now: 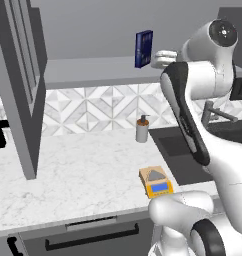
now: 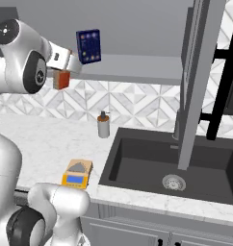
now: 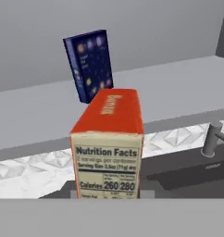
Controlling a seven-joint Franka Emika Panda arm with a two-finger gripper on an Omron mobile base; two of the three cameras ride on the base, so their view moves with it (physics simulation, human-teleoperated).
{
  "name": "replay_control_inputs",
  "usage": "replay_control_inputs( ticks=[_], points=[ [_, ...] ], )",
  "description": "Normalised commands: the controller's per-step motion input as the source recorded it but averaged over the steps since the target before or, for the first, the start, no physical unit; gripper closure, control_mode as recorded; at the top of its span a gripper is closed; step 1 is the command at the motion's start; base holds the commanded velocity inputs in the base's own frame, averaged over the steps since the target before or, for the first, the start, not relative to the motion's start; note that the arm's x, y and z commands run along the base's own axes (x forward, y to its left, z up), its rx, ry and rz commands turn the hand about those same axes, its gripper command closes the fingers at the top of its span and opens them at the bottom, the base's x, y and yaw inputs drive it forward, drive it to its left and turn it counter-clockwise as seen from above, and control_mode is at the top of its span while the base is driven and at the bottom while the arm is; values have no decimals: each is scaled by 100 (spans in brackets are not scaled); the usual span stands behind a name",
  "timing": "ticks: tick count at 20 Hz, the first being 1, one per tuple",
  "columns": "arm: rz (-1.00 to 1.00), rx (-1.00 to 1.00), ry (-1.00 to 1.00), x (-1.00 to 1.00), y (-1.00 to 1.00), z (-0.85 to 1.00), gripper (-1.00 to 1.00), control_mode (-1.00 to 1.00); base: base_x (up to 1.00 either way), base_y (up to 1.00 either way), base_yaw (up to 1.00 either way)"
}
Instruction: Pick the boxed food and place it on the digital scale for weighing, and close the cabinet.
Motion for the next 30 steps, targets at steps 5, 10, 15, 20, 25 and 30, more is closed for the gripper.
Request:
replay_control_inputs(
  ticks=[5, 10, 15, 20, 25, 30],
  points=[
    [66, 0, -3, -88, -25, -88, 100, -100, 0, 0, 0],
    [85, 0, -23, -8, -24, -84, 100, -100, 0, 0, 0],
    [84, 1, -9, 9, -20, -80, 100, -100, 0, 0, 0],
    [46, 2, 1, 49, -12, -48, 100, -100, 0, 0, 0],
    [28, -1, -1, 31, -1, -45, 100, -100, 0, 0, 0],
    [7, -15, -12, 1, 8, -51, 100, -100, 0, 0, 0]
  ],
)
